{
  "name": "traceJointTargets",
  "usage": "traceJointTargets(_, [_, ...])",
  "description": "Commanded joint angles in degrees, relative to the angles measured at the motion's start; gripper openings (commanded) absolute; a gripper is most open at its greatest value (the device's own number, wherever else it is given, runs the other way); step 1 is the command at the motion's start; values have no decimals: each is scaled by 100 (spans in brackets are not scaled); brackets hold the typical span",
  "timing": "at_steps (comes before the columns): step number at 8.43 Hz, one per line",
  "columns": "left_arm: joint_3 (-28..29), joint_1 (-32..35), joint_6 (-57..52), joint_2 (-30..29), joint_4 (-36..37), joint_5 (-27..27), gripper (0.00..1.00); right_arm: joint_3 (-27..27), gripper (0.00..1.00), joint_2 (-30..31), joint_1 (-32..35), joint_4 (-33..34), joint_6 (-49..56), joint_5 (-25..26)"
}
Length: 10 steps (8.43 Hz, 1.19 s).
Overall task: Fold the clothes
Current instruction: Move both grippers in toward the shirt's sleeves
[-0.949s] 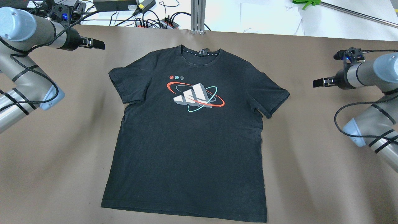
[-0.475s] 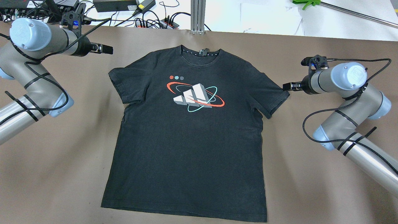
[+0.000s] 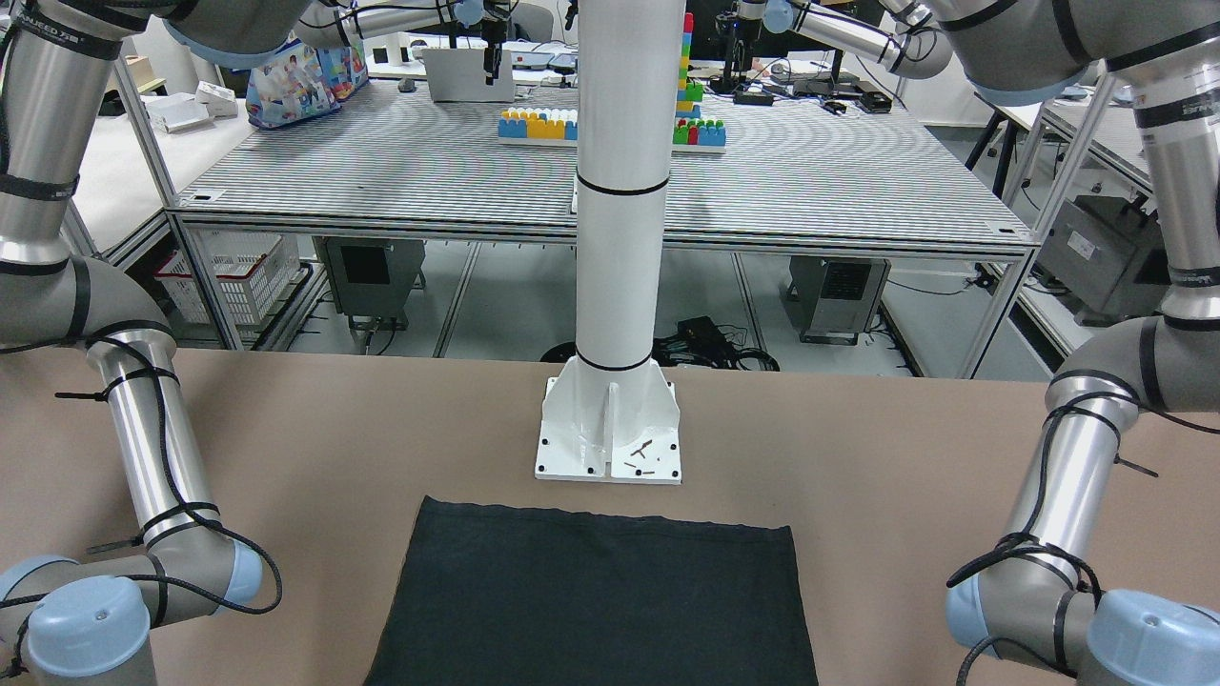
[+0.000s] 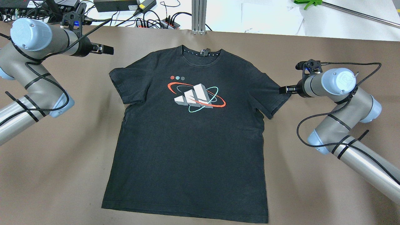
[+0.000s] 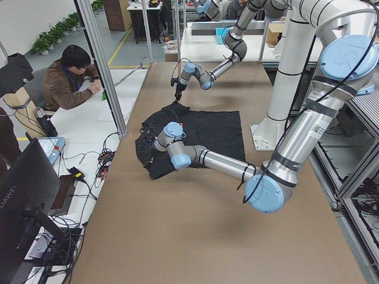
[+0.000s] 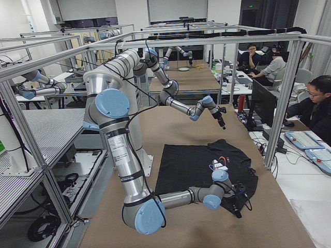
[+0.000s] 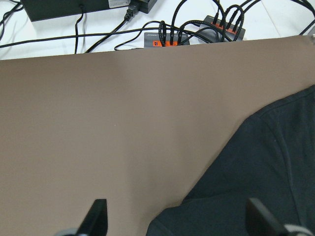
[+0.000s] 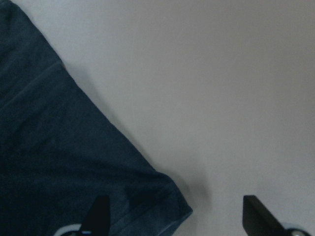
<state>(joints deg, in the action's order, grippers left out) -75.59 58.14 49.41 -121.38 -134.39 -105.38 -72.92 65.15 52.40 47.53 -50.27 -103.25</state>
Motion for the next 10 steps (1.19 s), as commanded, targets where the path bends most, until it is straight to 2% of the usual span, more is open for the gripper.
traceJointTargets(1, [44,4,-2,-8,-8,-9,100,59,92,-11,-90,-16,0,24])
traceJointTargets(2, [44,4,-2,-8,-8,0,100,59,80,-11,-99,-16,0,24])
traceJointTargets(4, [36,4,-2,1,-17,-9,100,59,38,-11,-99,-7,0,24])
traceJointTargets(6, [0,4,24,1,-26,0,100,15,6,-115,-99,-7,-9,16])
traceJointTargets(7, [-8,4,24,1,-26,0,100,24,0,-125,-107,-7,-18,24])
traceJointTargets(10, [9,-5,33,-52,-17,-9,100,-98,0,-169,-73,54,-9,-37])
